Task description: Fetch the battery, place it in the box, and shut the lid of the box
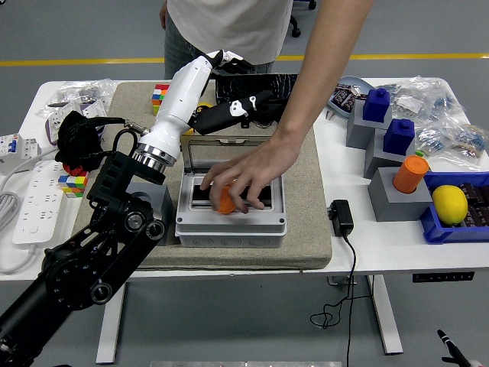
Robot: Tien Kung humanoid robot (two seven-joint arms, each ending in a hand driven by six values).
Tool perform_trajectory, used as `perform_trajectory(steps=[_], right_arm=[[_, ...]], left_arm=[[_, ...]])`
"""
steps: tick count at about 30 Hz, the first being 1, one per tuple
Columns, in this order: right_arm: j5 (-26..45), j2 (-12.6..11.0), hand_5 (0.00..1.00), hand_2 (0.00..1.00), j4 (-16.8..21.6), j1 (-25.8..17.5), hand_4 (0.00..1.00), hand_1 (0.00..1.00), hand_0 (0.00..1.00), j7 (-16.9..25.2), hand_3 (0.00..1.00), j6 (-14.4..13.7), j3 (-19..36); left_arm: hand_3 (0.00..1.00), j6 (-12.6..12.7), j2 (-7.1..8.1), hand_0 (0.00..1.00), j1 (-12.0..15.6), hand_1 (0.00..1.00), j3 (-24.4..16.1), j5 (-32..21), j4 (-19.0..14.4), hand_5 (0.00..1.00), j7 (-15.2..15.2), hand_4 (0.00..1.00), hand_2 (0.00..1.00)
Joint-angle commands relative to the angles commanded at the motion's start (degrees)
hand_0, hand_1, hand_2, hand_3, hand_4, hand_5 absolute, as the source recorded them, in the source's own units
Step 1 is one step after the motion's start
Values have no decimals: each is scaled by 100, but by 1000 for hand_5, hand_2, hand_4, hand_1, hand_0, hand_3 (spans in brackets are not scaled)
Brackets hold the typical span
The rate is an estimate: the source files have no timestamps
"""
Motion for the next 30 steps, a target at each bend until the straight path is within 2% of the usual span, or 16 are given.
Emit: perform_trajectory(steps=[1,6,10,15,21,24,25,30], right_arm=[[2,1,998,755,0,0,998,838,950,1,792,0,0],[-16,3,998,755,0,-6,998,838,950,-3,792,-2,22],[-18,0,998,755,0,-9,998,837,949,-4,792,-2,25],[-16,-5,998,755,0,-10,998,837,950,-5,792,-5,21],[-7,-8,998,755,0,-3,998,836,950,-4,792,-7,9],[-13,-14,998,755,0,-4,998,836,950,-7,792,-8,12],[-16,-15,998,755,0,-5,998,836,949,-7,792,-8,14],[-29,-18,998,755,0,-16,998,836,949,-12,792,-10,16]], left_arm=[[767,-173,2,934,-8,922,-15,203,20,998,216,998,831],[767,-1054,16,934,-30,922,-82,1026,85,998,1142,998,831],[773,-1269,12,958,-32,926,-109,1234,98,998,1397,998,826],[775,-1692,18,977,-43,928,-141,1465,18,998,1790,998,822],[770,-1945,21,990,-49,921,-171,1481,-45,998,2150,998,816],[770,-2339,39,990,-26,921,-172,1481,-222,998,2550,998,816],[683,-2431,45,743,-19,648,-165,1481,-270,998,2639,998,638],[683,-2642,77,743,12,648,-122,1481,-505,998,2828,998,638]])
